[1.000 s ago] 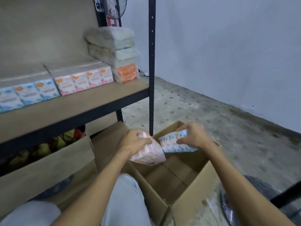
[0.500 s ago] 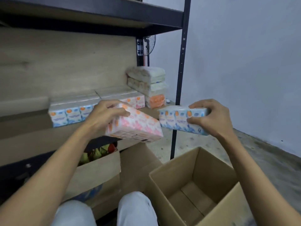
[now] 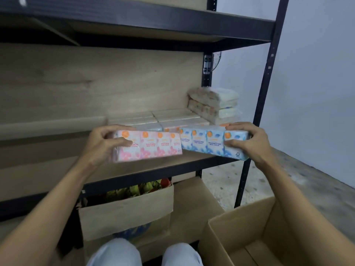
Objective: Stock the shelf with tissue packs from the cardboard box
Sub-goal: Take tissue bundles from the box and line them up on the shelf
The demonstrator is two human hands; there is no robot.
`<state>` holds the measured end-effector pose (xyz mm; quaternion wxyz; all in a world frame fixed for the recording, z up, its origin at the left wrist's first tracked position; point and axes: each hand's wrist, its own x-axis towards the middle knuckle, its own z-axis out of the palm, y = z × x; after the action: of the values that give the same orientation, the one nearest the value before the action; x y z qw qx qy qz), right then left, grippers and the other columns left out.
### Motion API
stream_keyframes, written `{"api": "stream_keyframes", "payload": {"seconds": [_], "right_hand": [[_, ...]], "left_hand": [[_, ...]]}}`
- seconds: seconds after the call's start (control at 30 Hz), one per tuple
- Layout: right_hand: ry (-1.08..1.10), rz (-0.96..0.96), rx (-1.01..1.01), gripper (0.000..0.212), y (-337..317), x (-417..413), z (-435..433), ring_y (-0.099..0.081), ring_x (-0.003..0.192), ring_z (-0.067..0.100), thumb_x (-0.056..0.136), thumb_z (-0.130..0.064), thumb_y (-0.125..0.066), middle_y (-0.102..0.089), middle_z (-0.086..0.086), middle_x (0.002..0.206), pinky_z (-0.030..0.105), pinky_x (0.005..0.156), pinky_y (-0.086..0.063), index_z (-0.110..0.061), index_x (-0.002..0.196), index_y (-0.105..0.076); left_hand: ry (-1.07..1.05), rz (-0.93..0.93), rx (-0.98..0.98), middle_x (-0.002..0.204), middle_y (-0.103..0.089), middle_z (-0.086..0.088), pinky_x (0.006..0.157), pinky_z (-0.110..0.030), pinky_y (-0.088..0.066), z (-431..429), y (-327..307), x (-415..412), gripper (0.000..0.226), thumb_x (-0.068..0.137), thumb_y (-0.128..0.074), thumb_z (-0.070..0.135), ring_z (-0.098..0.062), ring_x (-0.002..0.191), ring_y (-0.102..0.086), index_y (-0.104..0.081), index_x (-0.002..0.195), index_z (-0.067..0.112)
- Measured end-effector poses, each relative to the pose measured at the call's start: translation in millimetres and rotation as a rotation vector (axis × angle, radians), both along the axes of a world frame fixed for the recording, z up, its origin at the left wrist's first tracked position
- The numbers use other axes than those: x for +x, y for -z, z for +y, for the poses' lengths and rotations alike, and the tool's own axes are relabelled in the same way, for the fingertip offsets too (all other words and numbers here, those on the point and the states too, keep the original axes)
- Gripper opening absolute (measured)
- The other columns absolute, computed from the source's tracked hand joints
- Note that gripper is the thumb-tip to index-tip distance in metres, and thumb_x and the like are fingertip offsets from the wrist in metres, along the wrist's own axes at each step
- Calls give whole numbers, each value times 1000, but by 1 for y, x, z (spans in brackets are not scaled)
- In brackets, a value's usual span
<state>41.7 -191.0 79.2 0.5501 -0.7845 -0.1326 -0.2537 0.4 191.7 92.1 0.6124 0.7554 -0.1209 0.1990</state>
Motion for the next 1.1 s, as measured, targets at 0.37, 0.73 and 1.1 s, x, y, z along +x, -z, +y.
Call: {"api": "stream_keyframes", "payload": {"seconds": [0.37, 0.73, 1.1], "right_hand": [[-87, 33, -35, 40, 36, 46, 37, -58, 107, 9, 60, -6, -86, -61, -1, 116, 42, 95, -50, -27, 91, -73], [-15, -82, -312, 40, 49, 64, 43, -51, 112, 16, 57, -26, -83, -61, -4, 111, 40, 99, -41, -34, 92, -66], [233, -192, -746, 40, 11, 64, 113, -46, 121, 23, 76, -44, -68, -60, -2, 125, 47, 102, -37, -29, 113, -62]], "left_hand": [[-91, -133, 118, 107, -71, 5, 84, -18, -50, 36, 39, 16, 39, 55, -77, 10, -10, 105, -63, -77, 89, 30], [-205, -140, 439, 115, -68, 9, 107, -36, -38, 41, 60, 24, 48, 64, -77, 5, -11, 120, -51, -70, 105, 30], [-447, -42, 860, 141, -50, 5, 106, -42, -34, -17, 13, 37, 58, 82, -68, 42, -21, 129, -44, -48, 136, 34]]}}
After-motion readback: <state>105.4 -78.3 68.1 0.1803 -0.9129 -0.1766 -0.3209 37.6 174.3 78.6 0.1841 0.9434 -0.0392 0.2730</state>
